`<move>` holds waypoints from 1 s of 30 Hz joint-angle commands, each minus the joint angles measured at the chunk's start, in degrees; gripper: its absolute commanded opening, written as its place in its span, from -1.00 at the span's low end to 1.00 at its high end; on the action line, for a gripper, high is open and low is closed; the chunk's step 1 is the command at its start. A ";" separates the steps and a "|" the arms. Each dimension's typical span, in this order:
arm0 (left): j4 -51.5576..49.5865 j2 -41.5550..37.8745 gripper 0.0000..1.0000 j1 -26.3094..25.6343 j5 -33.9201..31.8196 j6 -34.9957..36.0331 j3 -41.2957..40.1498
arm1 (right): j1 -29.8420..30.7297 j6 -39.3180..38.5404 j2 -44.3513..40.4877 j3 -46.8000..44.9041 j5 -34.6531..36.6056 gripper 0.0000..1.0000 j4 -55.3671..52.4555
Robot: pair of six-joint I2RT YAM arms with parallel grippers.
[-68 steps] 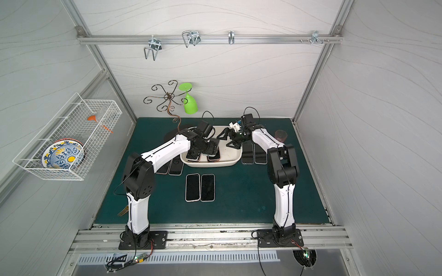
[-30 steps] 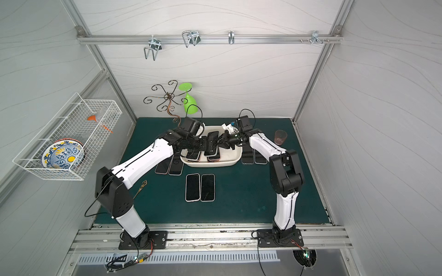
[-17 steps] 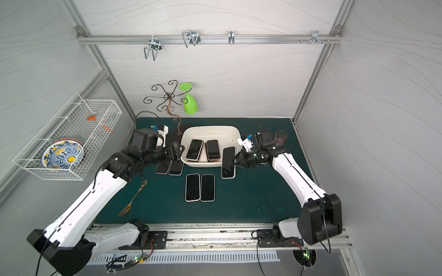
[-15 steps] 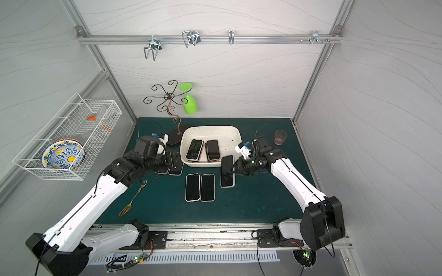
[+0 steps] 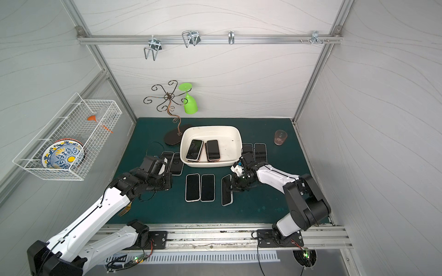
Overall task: Take the phone out of the storage box
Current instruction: Place the phone at the center of the board.
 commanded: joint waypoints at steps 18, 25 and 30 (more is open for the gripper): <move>4.51 5.73 -0.19 0.09 1.47 1.87 6.46 | 0.24 1.12 13.81 2.89 -3.13 -1.00 12.01; 4.86 8.53 -0.11 0.14 1.72 2.53 9.40 | -0.83 0.77 13.10 0.46 -1.95 -0.31 11.95; 5.56 10.74 0.11 0.09 1.75 2.71 11.26 | -1.28 0.86 12.40 -0.80 -2.16 -0.02 12.04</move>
